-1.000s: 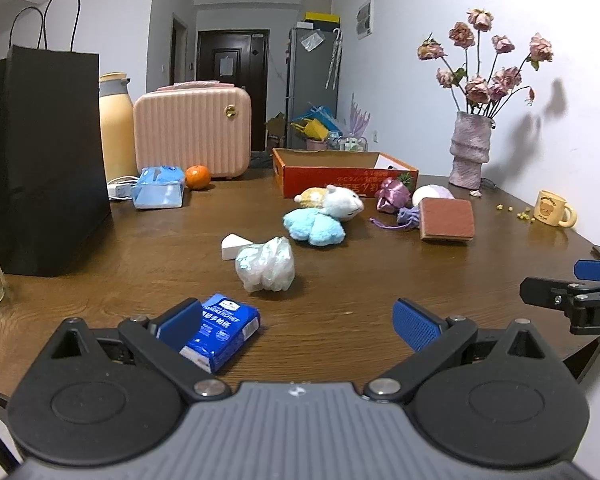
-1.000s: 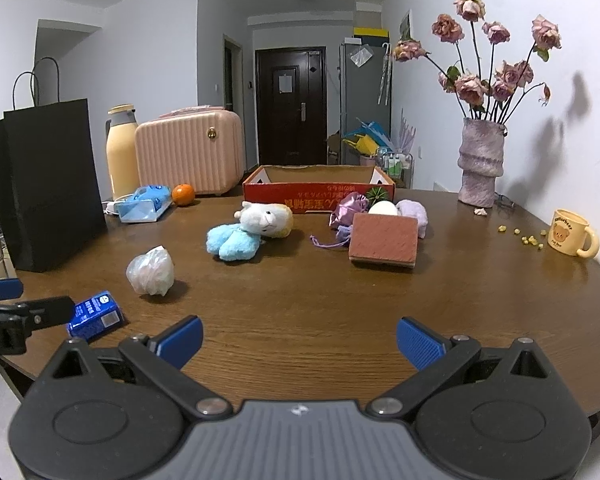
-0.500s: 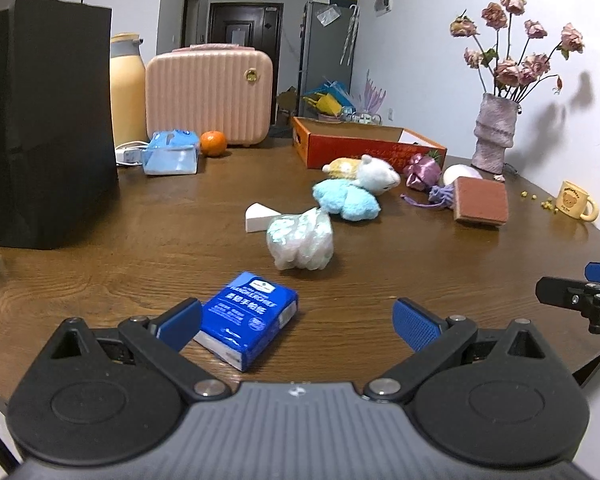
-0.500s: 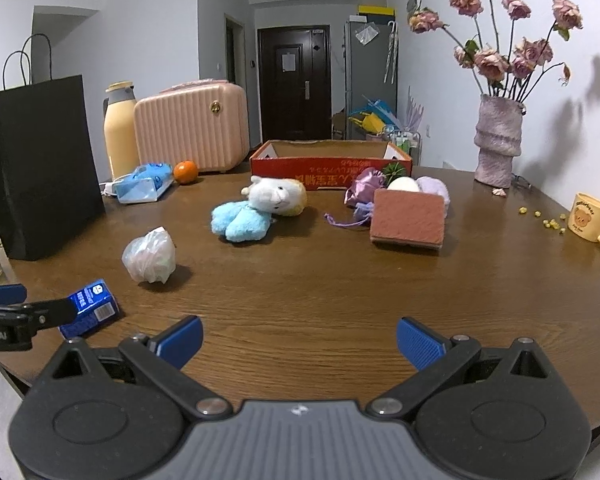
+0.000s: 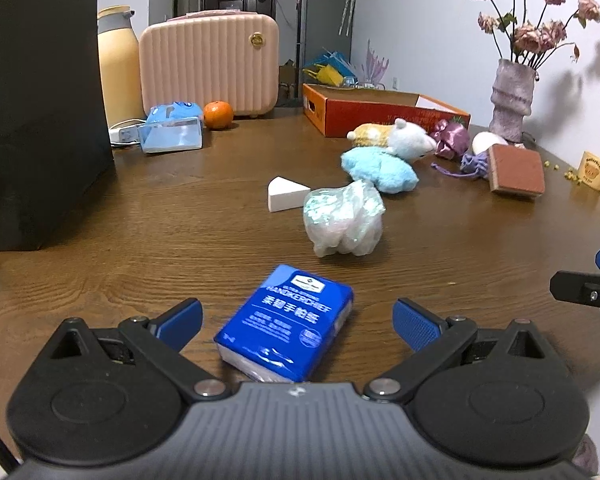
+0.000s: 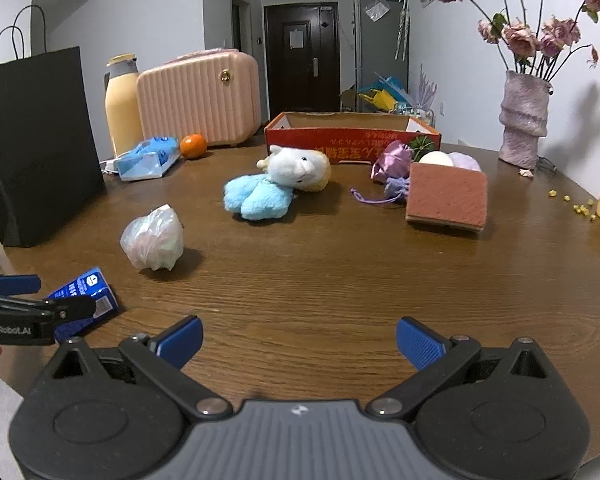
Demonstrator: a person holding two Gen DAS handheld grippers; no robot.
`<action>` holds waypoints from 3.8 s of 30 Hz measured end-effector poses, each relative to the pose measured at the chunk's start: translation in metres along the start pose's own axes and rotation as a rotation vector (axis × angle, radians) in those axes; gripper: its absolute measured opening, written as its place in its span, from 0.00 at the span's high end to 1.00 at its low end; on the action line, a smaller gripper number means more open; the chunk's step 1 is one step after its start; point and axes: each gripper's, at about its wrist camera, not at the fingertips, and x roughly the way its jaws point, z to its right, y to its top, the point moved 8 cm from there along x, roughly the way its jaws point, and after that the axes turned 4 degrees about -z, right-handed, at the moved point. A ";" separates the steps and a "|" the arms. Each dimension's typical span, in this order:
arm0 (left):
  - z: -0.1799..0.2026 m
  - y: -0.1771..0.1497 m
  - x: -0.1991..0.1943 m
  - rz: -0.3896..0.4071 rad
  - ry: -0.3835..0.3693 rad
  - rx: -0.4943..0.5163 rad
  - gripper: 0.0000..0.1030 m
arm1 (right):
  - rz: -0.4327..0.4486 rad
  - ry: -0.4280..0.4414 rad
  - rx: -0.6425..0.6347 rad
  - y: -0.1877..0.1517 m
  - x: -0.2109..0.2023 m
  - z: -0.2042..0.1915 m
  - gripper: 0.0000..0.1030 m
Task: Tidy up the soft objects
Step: 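Move the left gripper to the blue handkerchief pack and close on it, then grasp the clear plastic bag with the right gripper while the left gripper holds the tissue pack, then carry the tissue pack and plastic bag with both grippers over the orange cardboard box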
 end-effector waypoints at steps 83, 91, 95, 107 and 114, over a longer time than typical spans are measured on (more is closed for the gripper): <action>-0.077 0.020 0.004 0.073 0.149 -0.129 0.44 | -0.018 0.239 -0.318 0.071 0.129 -0.142 0.20; -0.078 0.019 0.007 0.067 0.152 -0.135 0.44 | -0.057 0.265 -0.327 0.064 0.140 -0.143 0.49; -0.078 0.019 0.007 0.067 0.150 -0.135 0.44 | -0.040 0.277 -0.333 0.064 0.135 -0.143 0.55; -0.070 0.030 0.005 0.086 0.144 -0.127 0.44 | 0.005 0.282 -0.328 0.072 0.122 -0.132 0.59; -0.057 0.044 0.005 0.107 0.127 -0.115 0.44 | 0.050 0.264 -0.301 0.086 0.110 -0.111 0.59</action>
